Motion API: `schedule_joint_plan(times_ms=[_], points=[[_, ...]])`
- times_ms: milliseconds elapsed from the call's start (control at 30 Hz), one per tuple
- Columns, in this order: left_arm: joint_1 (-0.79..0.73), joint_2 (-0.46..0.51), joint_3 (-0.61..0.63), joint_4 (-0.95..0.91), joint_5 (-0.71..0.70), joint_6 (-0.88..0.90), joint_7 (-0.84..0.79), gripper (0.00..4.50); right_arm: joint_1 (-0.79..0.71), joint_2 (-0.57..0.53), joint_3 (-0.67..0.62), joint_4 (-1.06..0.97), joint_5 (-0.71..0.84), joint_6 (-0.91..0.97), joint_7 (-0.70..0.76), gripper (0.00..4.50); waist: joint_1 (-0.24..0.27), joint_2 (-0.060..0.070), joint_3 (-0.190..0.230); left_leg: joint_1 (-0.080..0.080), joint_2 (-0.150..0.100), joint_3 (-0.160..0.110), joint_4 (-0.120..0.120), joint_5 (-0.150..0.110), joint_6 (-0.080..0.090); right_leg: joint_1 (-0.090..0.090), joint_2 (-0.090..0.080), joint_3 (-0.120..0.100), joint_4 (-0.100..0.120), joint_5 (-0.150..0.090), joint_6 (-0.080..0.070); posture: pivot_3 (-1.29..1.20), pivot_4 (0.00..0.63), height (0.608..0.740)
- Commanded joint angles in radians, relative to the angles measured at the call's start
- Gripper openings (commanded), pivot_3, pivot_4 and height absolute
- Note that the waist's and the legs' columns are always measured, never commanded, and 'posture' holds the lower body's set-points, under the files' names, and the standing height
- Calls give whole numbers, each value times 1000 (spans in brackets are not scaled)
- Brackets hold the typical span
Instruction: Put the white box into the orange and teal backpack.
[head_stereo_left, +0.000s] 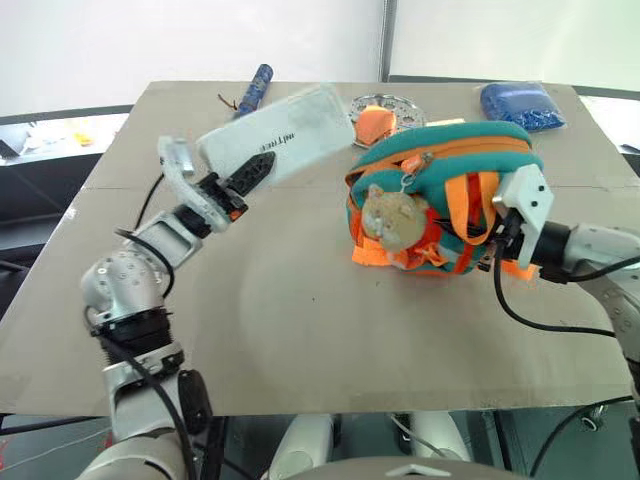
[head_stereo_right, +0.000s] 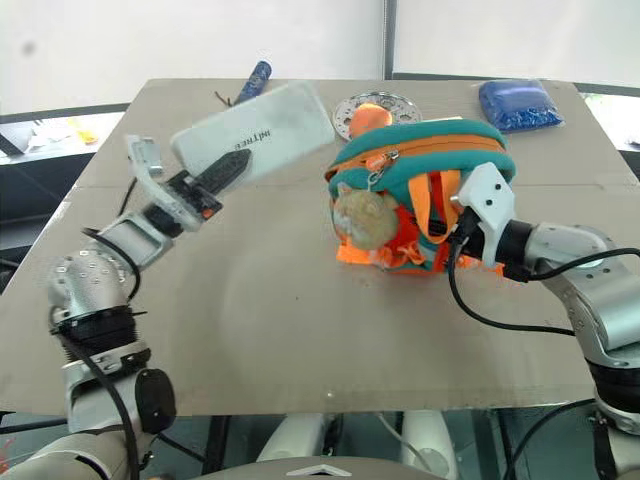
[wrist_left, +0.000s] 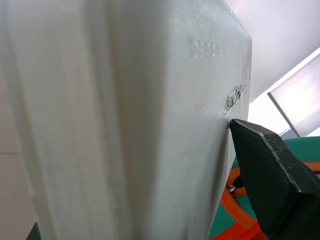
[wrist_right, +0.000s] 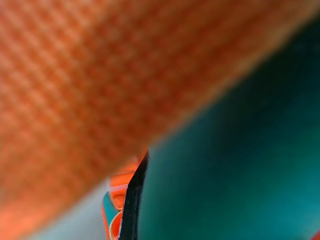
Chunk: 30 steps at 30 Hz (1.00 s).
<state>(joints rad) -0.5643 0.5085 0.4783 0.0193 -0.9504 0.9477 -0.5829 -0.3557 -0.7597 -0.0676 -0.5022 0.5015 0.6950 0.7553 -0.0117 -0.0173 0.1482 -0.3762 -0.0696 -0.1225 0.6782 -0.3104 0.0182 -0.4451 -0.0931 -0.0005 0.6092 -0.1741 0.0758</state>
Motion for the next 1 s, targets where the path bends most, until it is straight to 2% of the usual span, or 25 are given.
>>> schedule_joint_plan(times_ms=[33,100,200,333,433,533,600,700,833,933,1000], points=[[37,125,-49,-95,5,-28,-180,2852,0,-12,-61,-18,18,-2,-12,142,-1,0,0,2,1,1,-1,0,0,1,1,1,0,0,-1,0,150,733],[44,177,-75,-104,38,-68,-236,2852,-4,-15,-65,-5,20,-6,-9,142,0,0,0,11,2,5,-5,0,0,6,3,4,-1,0,-1,0,150,733],[46,266,-121,-123,85,-136,-366,2852,-45,-19,-66,53,16,-18,4,142,1,-2,1,12,3,5,-7,0,0,8,4,4,-2,0,-1,0,150,733],[55,273,-162,-130,126,-216,-426,2852,-83,-19,-62,94,30,-27,27,142,2,-1,1,13,3,5,-8,0,0,7,3,5,-4,0,-1,0,150,733],[50,240,-215,-143,193,-308,-425,2852,-101,-14,-66,86,76,-6,56,142,3,-1,1,13,4,5,-8,0,0,7,3,5,-4,0,-1,0,150,733],[51,201,-304,-168,317,-457,-426,2852,-114,-15,-51,70,106,3,82,142,7,-2,1,13,4,5,-8,0,0,8,3,5,-4,0,-1,0,150,733],[18,143,-334,-161,370,-530,-375,2852,-122,-14,-37,60,120,8,97,142,14,-2,1,13,4,5,-8,0,0,8,2,5,-4,0,-1,0,150,733],[-19,110,-397,-142,474,-671,-396,2852,-130,-15,-21,57,121,4,113,142,23,-2,1,12,3,5,-7,0,0,8,2,5,-4,0,-1,0,150,733],[-99,69,-413,-48,530,-782,-391,2852,-126,-38,18,58,86,-20,152,142,24,-2,1,12,3,6,-8,0,0,7,3,5,-4,0,-1,0,150,733],[-175,79,-465,64,610,-900,-460,2852,-97,-58,37,53,74,-42,185,142,23,-2,1,12,3,7,-8,0,0,7,3,5,-4,0,-1,0,150,733],[-222,50,-509,104,646,-949,-476,2852,-90,-60,39,47,74,-47,190,142,23,-2,1,12,3,10,-8,0,0,7,4,5,-4,0,-1,0,150,733]])
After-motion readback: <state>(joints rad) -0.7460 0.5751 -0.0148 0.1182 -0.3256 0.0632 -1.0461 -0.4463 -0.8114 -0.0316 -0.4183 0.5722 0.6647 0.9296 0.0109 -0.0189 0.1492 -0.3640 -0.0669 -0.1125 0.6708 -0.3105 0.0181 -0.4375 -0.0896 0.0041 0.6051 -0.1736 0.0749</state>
